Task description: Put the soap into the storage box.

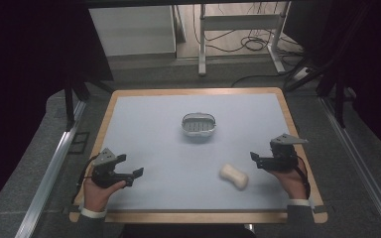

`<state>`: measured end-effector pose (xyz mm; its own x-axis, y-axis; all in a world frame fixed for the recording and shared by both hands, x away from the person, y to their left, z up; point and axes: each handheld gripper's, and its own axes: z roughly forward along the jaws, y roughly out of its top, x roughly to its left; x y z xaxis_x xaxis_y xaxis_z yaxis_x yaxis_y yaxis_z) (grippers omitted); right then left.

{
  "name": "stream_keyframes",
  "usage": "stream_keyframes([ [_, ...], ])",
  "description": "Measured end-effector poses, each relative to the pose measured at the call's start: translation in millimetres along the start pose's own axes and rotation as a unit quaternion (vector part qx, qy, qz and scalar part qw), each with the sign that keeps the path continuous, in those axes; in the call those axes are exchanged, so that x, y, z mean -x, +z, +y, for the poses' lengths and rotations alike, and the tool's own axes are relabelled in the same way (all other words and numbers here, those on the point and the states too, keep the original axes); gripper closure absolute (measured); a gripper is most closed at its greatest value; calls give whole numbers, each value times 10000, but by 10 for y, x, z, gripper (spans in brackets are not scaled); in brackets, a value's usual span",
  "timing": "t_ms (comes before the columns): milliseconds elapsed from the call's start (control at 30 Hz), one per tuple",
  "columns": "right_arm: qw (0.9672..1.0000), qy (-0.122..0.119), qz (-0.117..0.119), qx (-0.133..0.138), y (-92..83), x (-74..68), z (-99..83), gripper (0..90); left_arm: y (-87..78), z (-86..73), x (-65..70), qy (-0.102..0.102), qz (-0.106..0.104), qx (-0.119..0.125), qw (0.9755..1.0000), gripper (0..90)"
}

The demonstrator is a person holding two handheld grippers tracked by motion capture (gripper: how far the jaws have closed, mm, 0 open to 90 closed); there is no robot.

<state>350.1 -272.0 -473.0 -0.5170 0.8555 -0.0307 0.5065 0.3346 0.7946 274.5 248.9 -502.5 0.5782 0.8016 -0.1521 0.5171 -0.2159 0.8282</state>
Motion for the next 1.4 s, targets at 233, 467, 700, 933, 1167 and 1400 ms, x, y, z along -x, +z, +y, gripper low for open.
stream_keyframes([
  [233, 9999, -66, 65, -92, 7, -67, 43, 142, 49, -2, 13, 24, -81, -48, 10000, 104],
  [467, 9991, -267, 19, -317, -31, -156, 117, 146, 19, -3, 16, -1, -118, -42, 9999, 104],
  [700, 9973, -446, 112, -574, -65, -204, 211, 170, 5, -17, 35, 23, -76, -62, 9999, 104],
  [933, 9931, -718, 331, -869, -39, -257, 295, 172, 21, -23, 47, 43, -50, -161, 9998, 95],
  [1167, 9905, -839, 361, -1031, -52, -308, 338, 174, 20, -24, 50, 51, -72, -189, 9998, 80],
  [1400, 9865, -964, 422, -1258, -47, -380, 404, 174, 16, -21, 50, 35, -72, -165, 9998, 66],
])
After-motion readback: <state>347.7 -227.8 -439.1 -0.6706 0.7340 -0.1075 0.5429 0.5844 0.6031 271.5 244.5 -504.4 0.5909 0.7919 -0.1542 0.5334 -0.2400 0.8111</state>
